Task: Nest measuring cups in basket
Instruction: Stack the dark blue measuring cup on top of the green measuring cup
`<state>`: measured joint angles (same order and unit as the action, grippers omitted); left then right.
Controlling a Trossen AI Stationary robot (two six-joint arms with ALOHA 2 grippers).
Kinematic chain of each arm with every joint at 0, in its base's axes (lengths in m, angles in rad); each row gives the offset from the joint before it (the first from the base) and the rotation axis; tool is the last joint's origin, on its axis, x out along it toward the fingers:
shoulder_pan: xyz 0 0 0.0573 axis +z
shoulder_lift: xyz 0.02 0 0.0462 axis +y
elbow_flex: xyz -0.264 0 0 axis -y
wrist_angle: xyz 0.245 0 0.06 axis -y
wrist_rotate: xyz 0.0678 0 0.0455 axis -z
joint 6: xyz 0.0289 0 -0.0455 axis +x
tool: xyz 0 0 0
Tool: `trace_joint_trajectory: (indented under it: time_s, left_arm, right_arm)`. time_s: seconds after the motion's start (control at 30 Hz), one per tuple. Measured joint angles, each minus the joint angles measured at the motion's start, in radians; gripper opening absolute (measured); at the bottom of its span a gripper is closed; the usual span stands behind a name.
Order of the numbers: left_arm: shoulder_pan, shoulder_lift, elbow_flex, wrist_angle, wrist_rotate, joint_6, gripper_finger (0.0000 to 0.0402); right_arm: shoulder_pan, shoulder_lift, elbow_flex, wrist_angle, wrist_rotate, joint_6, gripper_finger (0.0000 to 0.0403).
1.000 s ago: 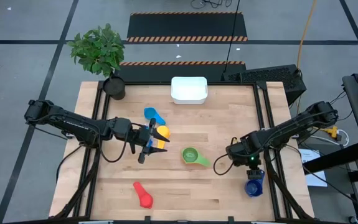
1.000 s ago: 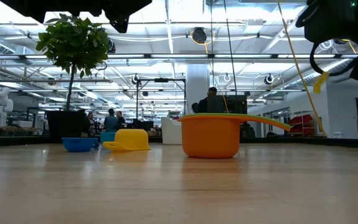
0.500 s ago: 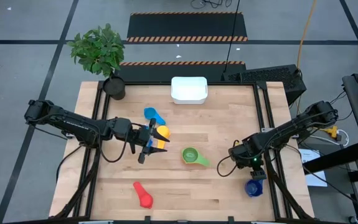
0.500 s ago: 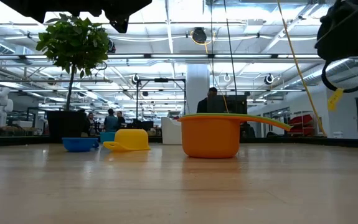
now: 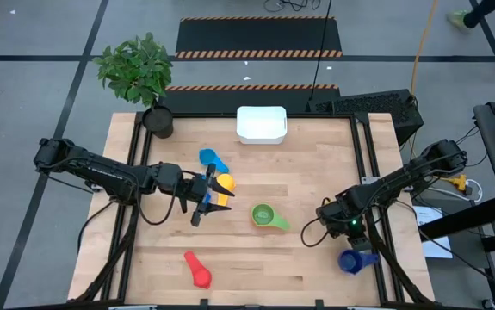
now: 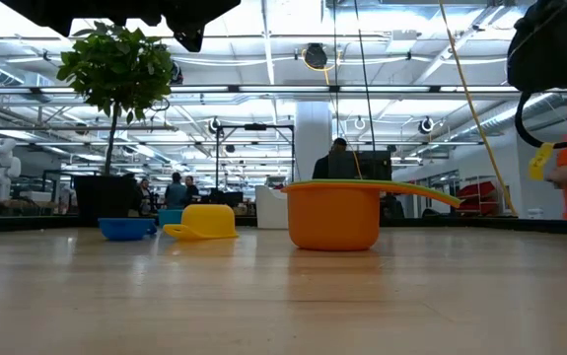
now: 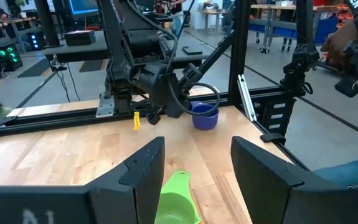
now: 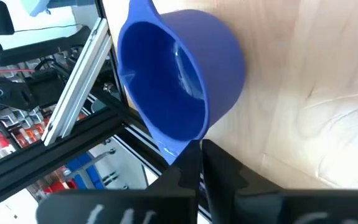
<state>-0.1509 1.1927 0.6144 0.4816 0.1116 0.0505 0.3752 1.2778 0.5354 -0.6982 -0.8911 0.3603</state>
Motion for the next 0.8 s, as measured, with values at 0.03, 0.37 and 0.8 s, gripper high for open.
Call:
trace_joint_trajectory:
  time_s: [0.03,0.37,0.8]
  left_arm:
    - [0.0,0.0,0.0,0.0,0.0,0.0,0.0186]
    - [0.0,0.0,0.0,0.0,0.0,-0.001,0.0186]
    - [0.0,0.0,0.0,0.001,0.0,-0.012,0.0186]
  right_arm:
    - [0.0,0.0,0.0,0.007,0.001,0.0,0.0003]
    - [0.0,-0.002,0.0,0.008,0.027,0.173,0.0013]
    - [0.021,-0.019,0.0,-0.001,0.022,0.173,0.0168]
